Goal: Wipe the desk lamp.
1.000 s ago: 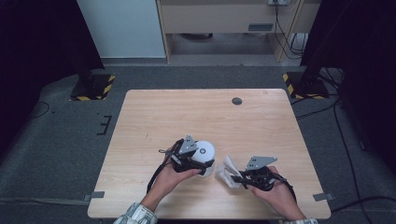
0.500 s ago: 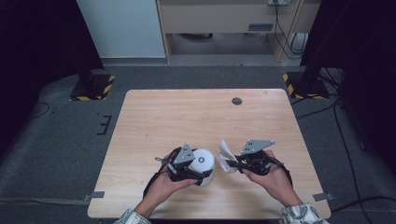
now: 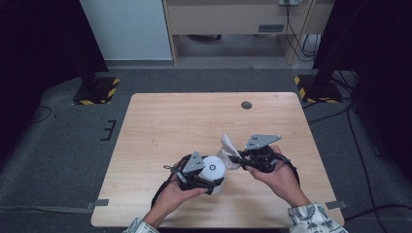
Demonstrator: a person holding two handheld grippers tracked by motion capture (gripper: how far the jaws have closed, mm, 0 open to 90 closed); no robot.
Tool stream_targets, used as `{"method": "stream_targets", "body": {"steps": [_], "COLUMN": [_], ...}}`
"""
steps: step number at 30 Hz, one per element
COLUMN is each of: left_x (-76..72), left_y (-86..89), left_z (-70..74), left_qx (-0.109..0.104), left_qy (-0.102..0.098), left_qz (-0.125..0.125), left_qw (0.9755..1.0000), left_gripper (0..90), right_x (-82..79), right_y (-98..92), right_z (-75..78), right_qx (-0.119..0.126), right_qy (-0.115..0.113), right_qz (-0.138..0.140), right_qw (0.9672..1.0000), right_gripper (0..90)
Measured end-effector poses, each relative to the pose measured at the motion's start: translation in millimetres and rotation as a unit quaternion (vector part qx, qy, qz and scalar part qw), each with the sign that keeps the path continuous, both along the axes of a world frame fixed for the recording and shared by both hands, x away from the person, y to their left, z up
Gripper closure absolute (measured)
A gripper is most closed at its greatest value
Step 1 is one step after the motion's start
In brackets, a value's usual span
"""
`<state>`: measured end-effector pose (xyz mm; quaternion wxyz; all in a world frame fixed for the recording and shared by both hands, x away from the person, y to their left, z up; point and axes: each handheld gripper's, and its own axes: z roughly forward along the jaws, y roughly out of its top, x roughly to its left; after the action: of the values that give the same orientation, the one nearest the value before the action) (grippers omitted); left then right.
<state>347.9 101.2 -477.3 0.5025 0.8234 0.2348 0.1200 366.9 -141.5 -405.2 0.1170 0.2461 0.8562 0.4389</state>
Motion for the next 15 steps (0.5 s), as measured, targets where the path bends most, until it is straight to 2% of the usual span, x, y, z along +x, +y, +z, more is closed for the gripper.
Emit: {"method": "stream_targets", "body": {"steps": [7, 11, 15], "left_x": [0.1, 1.0, 1.8], "left_y": [-0.9, -2.2, -2.2], "left_z": [-0.9, -1.0, -1.7], "left_qx": [-0.004, -0.004, -0.008], "left_qy": [0.000, -0.002, -0.003], "left_qz": [-0.003, -0.005, -0.010], "left_qw": [1.0000, 1.0000, 0.9999], "left_gripper": [7.2, 7.3, 7.2], "right_x": [1.8, 2.4, 0.6], "right_y": [6.4, 13.3, 25.5], "right_z": [14.6, 19.9, 8.4], "right_qx": [0.008, 0.018, -0.008], "right_qy": [-0.007, -0.001, 0.002], "right_qz": [0.005, 0.015, 0.028], "right_qw": [0.9999, 0.9997, 0.9996], "right_gripper": [76.7, 76.6, 76.7]}}
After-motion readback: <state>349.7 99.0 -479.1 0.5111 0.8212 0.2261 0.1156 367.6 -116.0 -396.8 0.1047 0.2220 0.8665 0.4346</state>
